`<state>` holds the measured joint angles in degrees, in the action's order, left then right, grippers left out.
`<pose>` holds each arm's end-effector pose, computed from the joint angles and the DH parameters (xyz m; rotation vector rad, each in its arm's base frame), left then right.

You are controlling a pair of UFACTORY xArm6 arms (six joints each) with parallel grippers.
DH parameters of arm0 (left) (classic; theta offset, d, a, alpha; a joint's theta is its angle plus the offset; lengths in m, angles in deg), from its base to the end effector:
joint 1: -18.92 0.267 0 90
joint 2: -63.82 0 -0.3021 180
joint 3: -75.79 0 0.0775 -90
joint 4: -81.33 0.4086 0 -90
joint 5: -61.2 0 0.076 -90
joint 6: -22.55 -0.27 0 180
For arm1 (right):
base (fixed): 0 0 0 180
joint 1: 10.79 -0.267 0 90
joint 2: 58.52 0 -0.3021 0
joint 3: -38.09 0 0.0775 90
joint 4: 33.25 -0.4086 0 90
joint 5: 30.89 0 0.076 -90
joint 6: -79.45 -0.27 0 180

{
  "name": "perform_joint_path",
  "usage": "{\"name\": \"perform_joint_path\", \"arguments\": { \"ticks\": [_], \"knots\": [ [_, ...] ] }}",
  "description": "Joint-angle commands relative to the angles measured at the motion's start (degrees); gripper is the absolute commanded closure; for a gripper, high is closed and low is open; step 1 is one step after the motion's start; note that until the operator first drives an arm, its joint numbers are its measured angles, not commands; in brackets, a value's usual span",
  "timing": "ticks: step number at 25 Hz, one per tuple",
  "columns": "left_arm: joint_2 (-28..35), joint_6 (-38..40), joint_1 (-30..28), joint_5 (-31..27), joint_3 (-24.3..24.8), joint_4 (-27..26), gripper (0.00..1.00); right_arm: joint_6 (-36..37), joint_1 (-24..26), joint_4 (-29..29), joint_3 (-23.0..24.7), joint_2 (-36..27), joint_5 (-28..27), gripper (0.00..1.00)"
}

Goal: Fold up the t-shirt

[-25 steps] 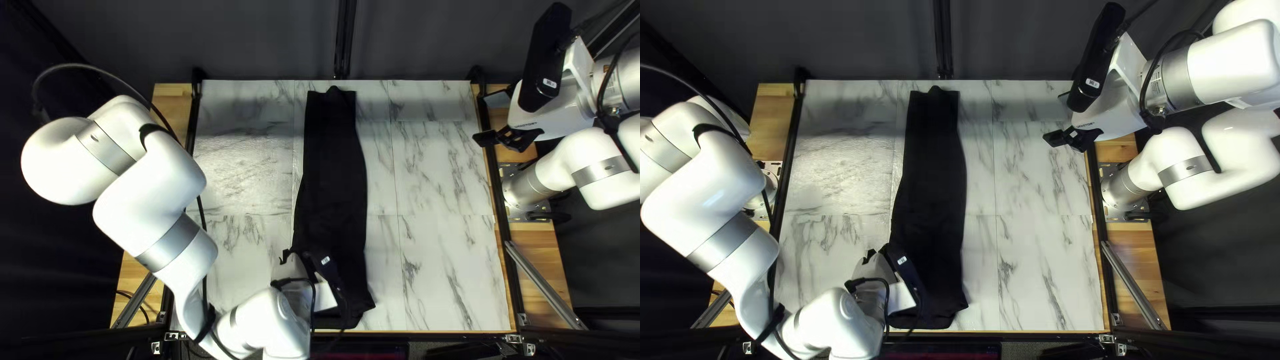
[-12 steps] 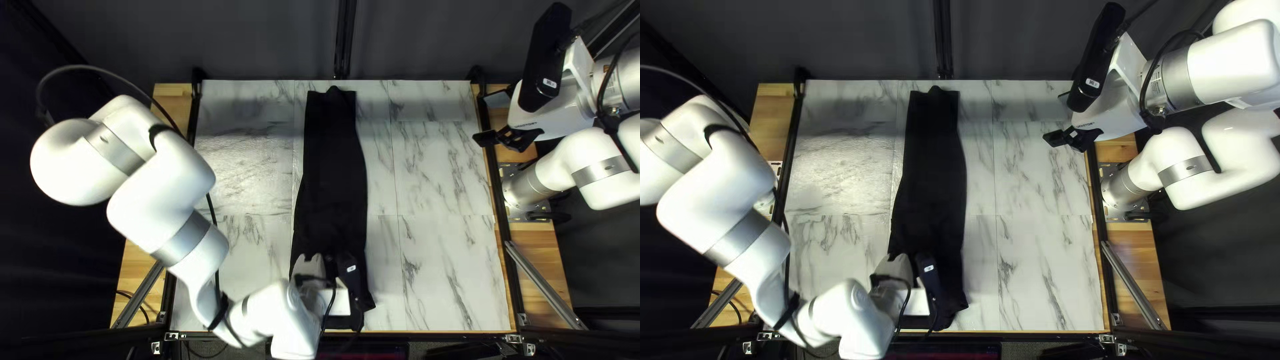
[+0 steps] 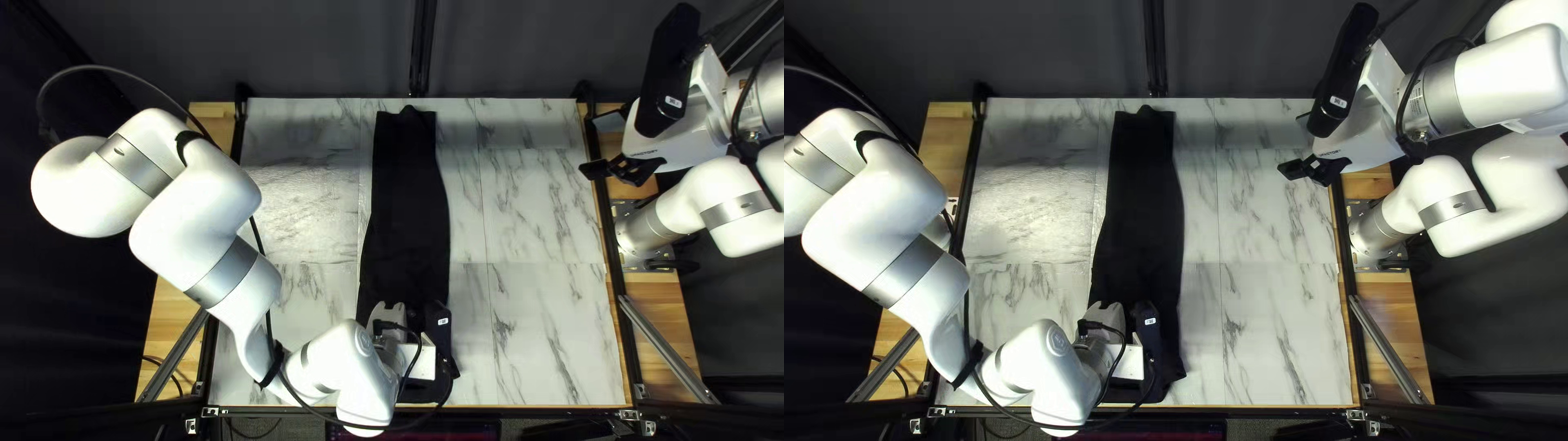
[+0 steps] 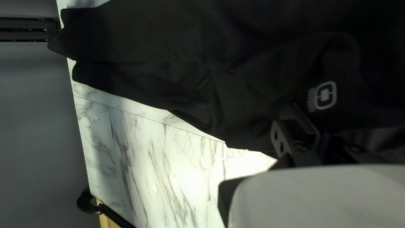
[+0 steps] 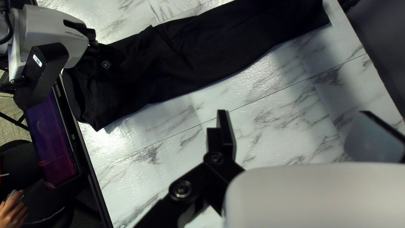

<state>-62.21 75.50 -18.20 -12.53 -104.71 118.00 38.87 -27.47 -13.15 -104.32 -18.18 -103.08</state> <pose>0.5365 -0.2279 0.0953 -2.4955 0.0191 -0.2322 0.3588 0.0236 0.4415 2.8727 -0.5805 0.9436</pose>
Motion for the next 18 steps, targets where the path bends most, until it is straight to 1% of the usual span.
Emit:
{"name": "perform_joint_path", "arguments": {
  "ticks": [1, 5, 10, 15, 18],
  "knots": [
    [0.2, 0.8, -0.1, 0.3, 0.5, -0.2, 1.0, 0.0, 0.0, 0.0, 0.0, 0.0, 0.0, 0.0],
    [1.4, 1.0, 0.0, 0.5, 0.1, 0.2, 1.0, 0.0, 0.0, 0.0, 0.0, 0.0, 0.0, 0.0],
    [3.3, -5.0, 2.4, 3.4, 0.2, -0.4, 1.0, 0.0, 0.0, 0.0, 0.0, 0.0, 0.0, 0.0],
    [-0.5, -9.6, 4.5, 6.4, -2.4, -2.7, 1.0, 0.0, 0.0, 0.0, 0.0, 0.0, 0.0, 0.0],
    [-4.3, -12.3, 5.6, 8.0, -6.1, -4.8, 1.0, 0.0, 0.0, 0.0, 0.0, 0.0, 0.0, 0.0]
  ]
}}
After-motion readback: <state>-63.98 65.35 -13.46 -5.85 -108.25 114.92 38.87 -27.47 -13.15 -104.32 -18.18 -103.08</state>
